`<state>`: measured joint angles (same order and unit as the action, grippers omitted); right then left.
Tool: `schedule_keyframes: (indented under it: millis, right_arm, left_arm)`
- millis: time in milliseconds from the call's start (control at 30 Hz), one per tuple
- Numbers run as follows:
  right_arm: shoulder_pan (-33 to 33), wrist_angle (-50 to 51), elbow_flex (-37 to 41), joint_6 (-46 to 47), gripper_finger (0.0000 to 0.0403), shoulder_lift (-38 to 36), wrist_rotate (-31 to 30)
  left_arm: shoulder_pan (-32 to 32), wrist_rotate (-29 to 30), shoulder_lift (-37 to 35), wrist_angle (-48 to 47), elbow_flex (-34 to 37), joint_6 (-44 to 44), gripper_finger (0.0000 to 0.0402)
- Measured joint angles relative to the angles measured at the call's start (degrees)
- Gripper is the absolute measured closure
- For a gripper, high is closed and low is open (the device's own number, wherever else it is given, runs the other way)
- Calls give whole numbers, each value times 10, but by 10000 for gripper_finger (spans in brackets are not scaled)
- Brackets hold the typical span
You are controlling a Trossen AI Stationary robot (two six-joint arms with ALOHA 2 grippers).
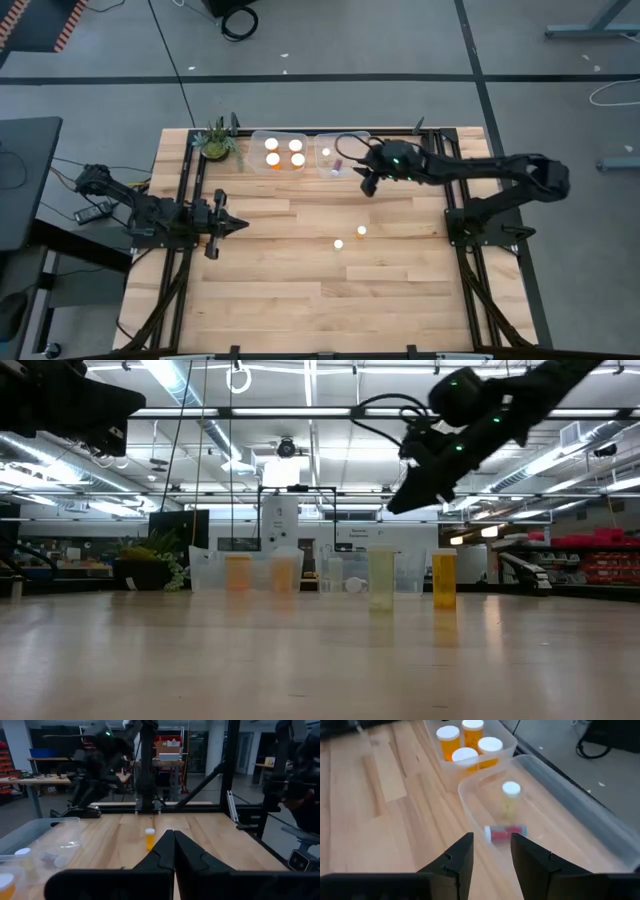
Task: Pick and place medicine bottles into bin by pill shape (circle, oval)
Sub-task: Put the small blue pill bottle into the right bin
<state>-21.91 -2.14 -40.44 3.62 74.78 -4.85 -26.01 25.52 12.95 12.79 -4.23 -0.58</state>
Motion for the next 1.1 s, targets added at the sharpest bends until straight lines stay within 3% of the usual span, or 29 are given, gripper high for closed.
schedule_keyframes:
  millis: [367, 567, 667, 867, 1100]
  right_arm:
    - [-47, 202, -241, -192, 265, 146, 15]
    - [-67, 310, -336, -320, 265, 234, 86]
    - [-67, 339, -355, -387, 265, 276, 86]
    - [-67, 335, -357, -489, 265, 307, 41]
    - [-72, 308, -357, -539, 265, 307, 38]
  left_arm:
    - [1, 0, 1, -11, 0, -2, 344]
    - [1, 0, 2, -12, 0, 0, 336]
    - [2, 0, 2, -19, 0, -49, 339]
    - [2, 0, 2, -59, 0, -242, 348]
    - [2, 0, 2, -59, 0, -269, 341]
